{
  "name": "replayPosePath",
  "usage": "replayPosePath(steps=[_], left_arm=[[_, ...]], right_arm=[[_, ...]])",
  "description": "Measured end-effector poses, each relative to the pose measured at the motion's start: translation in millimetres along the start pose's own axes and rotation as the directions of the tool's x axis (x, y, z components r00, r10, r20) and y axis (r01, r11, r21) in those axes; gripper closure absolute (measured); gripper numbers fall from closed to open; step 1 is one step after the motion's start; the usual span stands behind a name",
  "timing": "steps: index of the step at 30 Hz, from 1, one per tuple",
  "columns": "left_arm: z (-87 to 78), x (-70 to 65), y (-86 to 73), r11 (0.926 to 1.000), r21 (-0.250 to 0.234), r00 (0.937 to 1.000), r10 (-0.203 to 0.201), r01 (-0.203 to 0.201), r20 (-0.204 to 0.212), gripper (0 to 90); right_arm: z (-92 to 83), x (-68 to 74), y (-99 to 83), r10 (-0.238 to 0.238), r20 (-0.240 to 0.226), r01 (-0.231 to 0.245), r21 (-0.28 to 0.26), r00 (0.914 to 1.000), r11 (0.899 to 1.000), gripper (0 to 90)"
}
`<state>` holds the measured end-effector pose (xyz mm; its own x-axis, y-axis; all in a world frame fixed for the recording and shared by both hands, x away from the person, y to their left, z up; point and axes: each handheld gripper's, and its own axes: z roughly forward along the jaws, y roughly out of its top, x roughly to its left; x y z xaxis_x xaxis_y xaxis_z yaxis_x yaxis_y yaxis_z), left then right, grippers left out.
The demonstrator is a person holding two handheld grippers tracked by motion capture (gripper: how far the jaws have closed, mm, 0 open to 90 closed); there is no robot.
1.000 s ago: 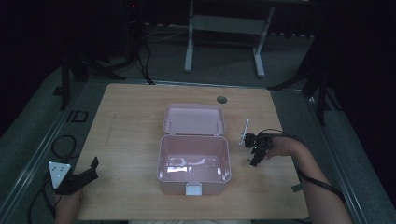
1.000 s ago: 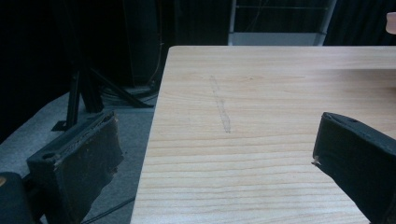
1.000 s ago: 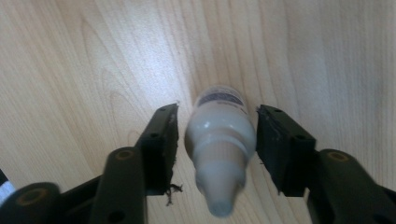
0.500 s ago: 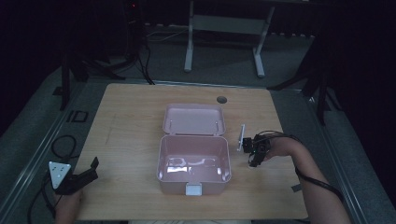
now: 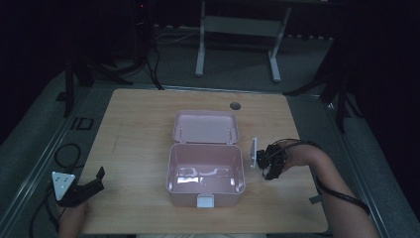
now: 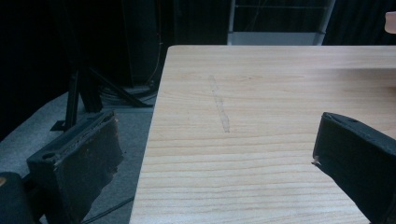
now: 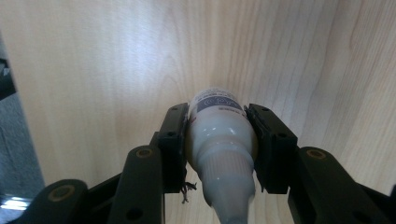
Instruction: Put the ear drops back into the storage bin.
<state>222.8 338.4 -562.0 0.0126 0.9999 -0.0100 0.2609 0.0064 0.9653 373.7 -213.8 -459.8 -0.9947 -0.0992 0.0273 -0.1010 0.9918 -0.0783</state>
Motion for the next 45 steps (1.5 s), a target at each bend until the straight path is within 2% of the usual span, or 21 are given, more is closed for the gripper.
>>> replayPosePath(steps=[7,11,17,25,34,45], left_arm=[[0.0,0.0,0.0,1.0,0.0,1.0,-0.001,0.001,0.0,1.4],[0.1,0.0,0.0,1.0,0.0,1.0,-0.002,0.002,-0.001,1.4],[0.2,-0.1,0.1,1.0,0.002,1.0,-0.002,0.002,-0.003,1.4],[0.2,0.0,0.1,1.0,0.002,1.0,-0.002,0.002,-0.002,1.4],[0.1,0.1,0.2,1.0,0.003,1.0,-0.002,0.002,-0.001,1.4],[0.1,0.2,0.1,1.0,0.002,1.0,-0.002,0.002,0.001,1.4]], right_arm=[[-16.4,14.0,9.1,-0.029,0.019,0.029,0.002,0.9994,1.0,59.9],[-26.7,19.6,14.0,-0.017,0.02,0.017,0.002,0.9997,1.0,59.9],[-48.9,29.6,20.6,-0.028,0.039,0.029,-0.015,0.9988,0.999,59.9],[-74.7,35.5,31.9,-0.017,0.062,0.018,-0.014,0.9979,1.0,59.9],[-107.8,42.7,55.0,-0.057,0.093,0.061,-0.039,0.9941,0.997,59.9],[-122.0,46.1,90.0,-0.13,0.122,0.138,-0.062,0.984,0.988,59.9]])
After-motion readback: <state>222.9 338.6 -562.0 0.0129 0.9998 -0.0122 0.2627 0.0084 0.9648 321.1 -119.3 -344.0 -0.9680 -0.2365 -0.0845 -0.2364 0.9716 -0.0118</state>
